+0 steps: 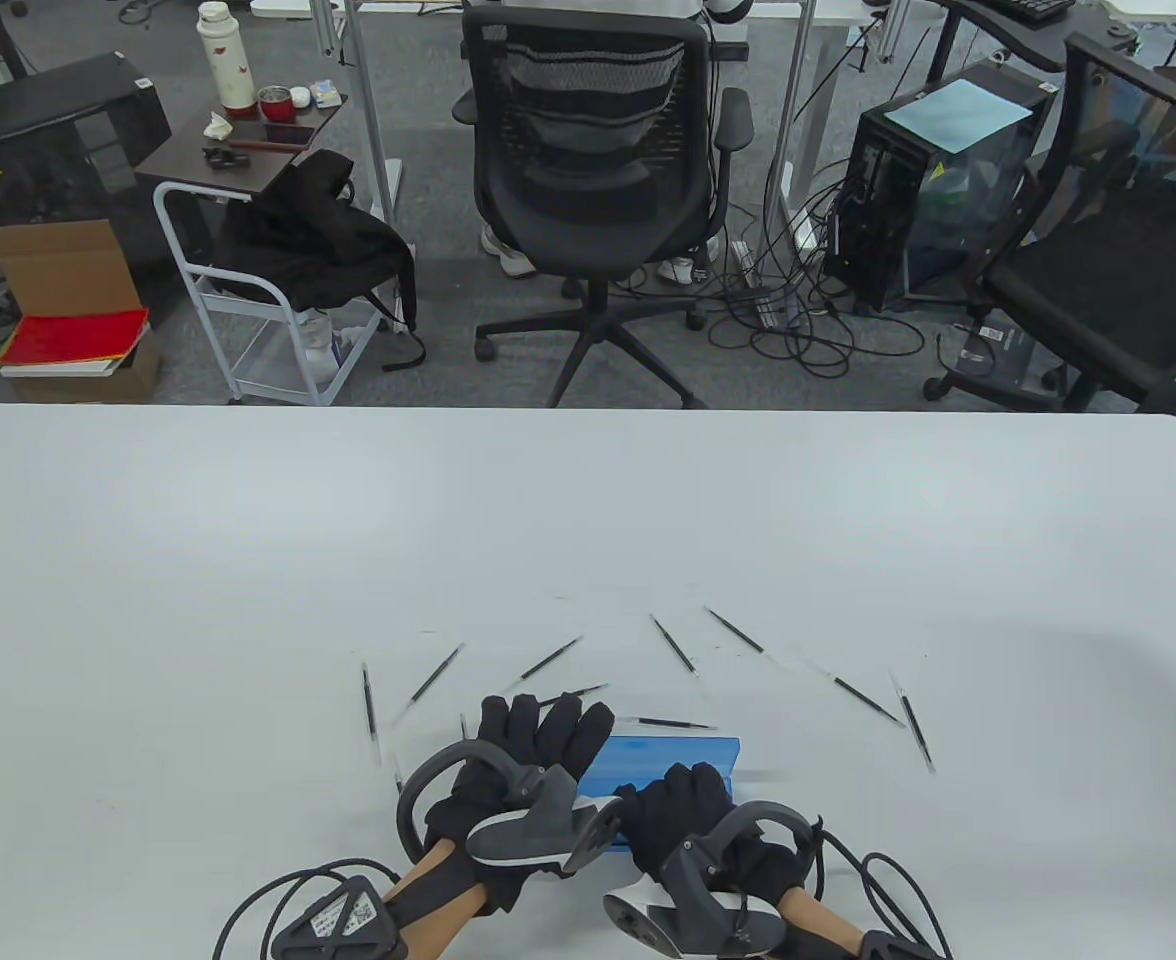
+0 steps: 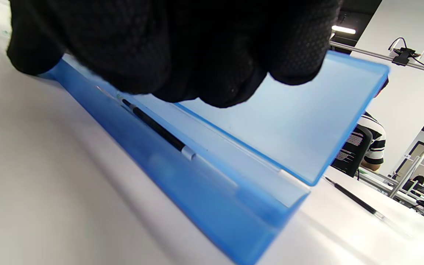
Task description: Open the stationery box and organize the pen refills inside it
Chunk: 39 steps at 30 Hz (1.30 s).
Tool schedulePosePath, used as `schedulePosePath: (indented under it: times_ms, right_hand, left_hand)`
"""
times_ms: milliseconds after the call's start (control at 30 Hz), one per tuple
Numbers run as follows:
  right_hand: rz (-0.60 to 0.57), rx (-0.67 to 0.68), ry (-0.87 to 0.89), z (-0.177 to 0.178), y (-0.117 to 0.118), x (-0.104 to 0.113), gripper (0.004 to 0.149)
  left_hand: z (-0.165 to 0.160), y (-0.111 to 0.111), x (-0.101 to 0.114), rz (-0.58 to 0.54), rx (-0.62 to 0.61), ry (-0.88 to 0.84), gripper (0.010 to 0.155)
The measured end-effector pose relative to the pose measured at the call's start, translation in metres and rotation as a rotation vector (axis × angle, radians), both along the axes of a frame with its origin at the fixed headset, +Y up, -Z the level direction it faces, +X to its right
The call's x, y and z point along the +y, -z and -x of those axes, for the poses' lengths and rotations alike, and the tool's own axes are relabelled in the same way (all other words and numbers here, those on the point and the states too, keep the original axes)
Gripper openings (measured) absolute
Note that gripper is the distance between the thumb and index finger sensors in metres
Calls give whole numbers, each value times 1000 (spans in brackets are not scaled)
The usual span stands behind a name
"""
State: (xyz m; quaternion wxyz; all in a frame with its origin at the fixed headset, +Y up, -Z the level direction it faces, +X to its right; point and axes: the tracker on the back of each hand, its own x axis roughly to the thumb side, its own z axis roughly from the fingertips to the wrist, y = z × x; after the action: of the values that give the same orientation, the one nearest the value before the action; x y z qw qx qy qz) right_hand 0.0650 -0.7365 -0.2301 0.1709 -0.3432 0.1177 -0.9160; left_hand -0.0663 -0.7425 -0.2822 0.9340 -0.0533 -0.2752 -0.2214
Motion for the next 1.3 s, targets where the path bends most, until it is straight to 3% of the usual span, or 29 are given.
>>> schedulePosePath:
  times_ms: [233, 467, 500, 667, 900, 1067, 1300]
  right_hand:
    - [-27, -36, 135, -24, 2, 37, 59]
    - [-48, -260, 200, -75, 42, 71, 60]
    - [-41, -320, 200, -89, 56, 73, 60]
    - [25, -483, 170, -124, 97, 61, 62]
    - [152, -660, 75, -161, 141, 21, 65]
    - [202, -738, 21, -176, 155, 0, 66]
    - [215, -769, 7, -180, 160, -11, 62]
  left_hand:
    - [0, 0, 0, 1, 0, 0, 133]
    - [0, 0, 0, 2, 2, 1, 133]
    - [0, 0, 0, 2, 2, 1, 133]
    - [0, 0, 0, 3, 2, 1, 133]
    - [0, 0, 0, 5, 1, -2, 133]
    - [0, 0, 0, 6, 1, -3, 133]
    - [0, 0, 0, 6, 0, -3, 133]
